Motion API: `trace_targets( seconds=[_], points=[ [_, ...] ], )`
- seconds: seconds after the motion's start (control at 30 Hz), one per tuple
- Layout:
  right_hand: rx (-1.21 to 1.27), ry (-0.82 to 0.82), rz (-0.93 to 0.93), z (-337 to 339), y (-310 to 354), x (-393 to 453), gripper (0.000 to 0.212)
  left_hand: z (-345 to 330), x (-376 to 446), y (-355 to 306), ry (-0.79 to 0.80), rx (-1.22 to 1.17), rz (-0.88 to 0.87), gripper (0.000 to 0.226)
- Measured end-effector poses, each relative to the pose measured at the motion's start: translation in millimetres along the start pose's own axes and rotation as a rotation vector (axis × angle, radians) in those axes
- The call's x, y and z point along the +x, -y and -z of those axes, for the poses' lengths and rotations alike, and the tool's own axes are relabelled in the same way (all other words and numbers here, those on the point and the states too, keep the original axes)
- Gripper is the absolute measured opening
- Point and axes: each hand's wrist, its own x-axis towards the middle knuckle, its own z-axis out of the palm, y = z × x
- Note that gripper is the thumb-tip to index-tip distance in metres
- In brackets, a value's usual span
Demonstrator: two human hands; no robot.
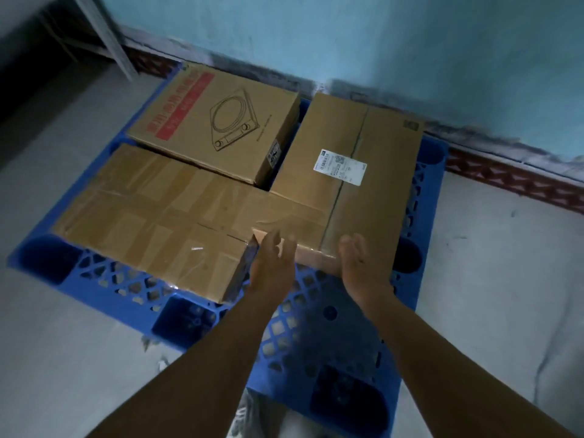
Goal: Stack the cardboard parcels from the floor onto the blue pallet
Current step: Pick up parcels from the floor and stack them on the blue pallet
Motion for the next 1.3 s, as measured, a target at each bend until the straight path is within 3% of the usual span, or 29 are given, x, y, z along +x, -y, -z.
trace_targets(
  seconds=[0.13, 0.3, 0.43, 0.57, 0.7, 0.83, 0.97, 1.1, 1.3],
  points=[
    [0.059, 0.055, -0.006, 6.3, 19.1, -50.3, 0.056, 17.9, -59.8, -6.1, -0.162, -0.130, 0.060, 0.048],
    [0.065, 0.135, 0.066, -0.8, 41.0, -111.7, 0.057, 54.1, -136.2, -14.0, -0.274, -0.235, 0.093, 0.046],
    [0.043, 0.217, 0.120, -27.6, 63.7, -162.2, 0.068, 86.4, -177.5, 0.2, -0.396, -0.384, 0.213, 0.051],
    [-0.045, 0.271, 0.198, -64.2, 82.0, -202.8, 0.053, 124.0, -223.3, 20.6, -0.503, -0.481, 0.251, 0.062],
    [-0.119, 0.367, 0.230, -106.7, 93.8, -252.9, 0.054, 172.7, -271.9, 43.8, -0.637, -0.615, 0.277, 0.026],
    [-0.169, 0.445, 0.278, -156.3, 98.7, -315.7, 0.053, 218.1, -327.6, 74.0, -0.750, -0.685, 0.311, 0.046],
    [-0.204, 0.555, 0.335, -205.2, 94.4, -382.7, 0.053, 259.9, -388.1, 109.1, -0.878, -0.763, 0.309, 0.043],
    [-0.272, 0.665, 0.372, -251.3, 83.6, -449.2, 0.069, 293.7, -451.6, 148.9, -0.983, -0.835, 0.330, 0.045],
    [-0.371, 0.827, 0.451, -313.0, 58.2, -548.1, 0.058, 328.8, -542.1, 214.2, -1.157, -0.887, 0.366, 0.038]
  ],
)
